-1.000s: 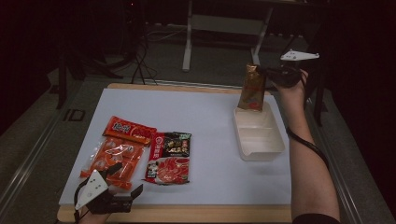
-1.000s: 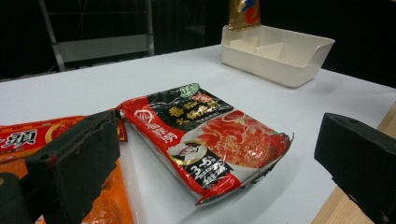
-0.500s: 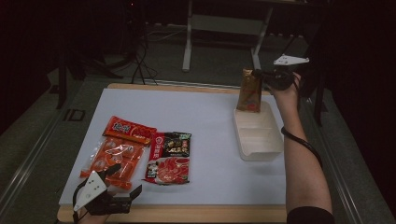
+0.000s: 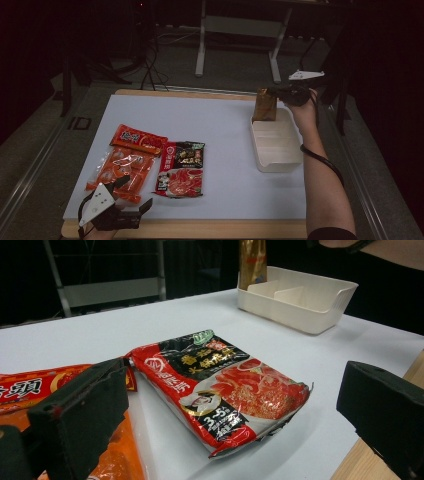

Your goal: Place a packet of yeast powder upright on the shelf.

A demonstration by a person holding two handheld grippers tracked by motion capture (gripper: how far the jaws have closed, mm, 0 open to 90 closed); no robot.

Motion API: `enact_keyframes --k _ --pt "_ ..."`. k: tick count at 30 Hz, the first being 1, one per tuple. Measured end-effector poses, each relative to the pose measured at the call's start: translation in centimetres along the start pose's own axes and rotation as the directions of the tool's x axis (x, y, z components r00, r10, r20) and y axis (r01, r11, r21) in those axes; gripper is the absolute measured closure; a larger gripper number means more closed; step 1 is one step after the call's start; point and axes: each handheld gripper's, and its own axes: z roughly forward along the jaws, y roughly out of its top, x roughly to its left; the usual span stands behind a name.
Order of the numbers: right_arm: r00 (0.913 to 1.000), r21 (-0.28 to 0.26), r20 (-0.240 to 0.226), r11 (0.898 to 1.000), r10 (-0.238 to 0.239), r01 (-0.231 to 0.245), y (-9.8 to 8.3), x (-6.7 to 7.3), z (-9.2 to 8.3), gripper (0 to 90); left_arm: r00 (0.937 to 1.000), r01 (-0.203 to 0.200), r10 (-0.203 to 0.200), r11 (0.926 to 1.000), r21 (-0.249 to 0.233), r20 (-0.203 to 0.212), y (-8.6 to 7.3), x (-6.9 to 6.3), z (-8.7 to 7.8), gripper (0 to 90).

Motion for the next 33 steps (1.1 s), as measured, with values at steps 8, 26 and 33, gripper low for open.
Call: enact_keyframes --k 8,26,33 --pt "0.9986 -0.005 0.037 0.999 0.039 -0.038 -0.3 0.0 -1.0 74.6 1.0000 -0.005 0.005 1.0000 0.000 0.009 0.1 -0.1 0.2 0.8" --pt "0.9951 -0.113 0.038 0.990 0.091 -0.086 1.3 4.5 -5.3 38.6 0.9996 -0.024 0.024 0.9997 0.006 0.012 0.6 -0.4 0.7 0.8" --pt "0.9935 -0.151 0.040 0.984 0.106 -0.099 1.0 6.6 -6.6 16.8 0.9993 -0.033 0.032 0.9993 0.018 0.020 0.8 -0.5 1.1 0.8"
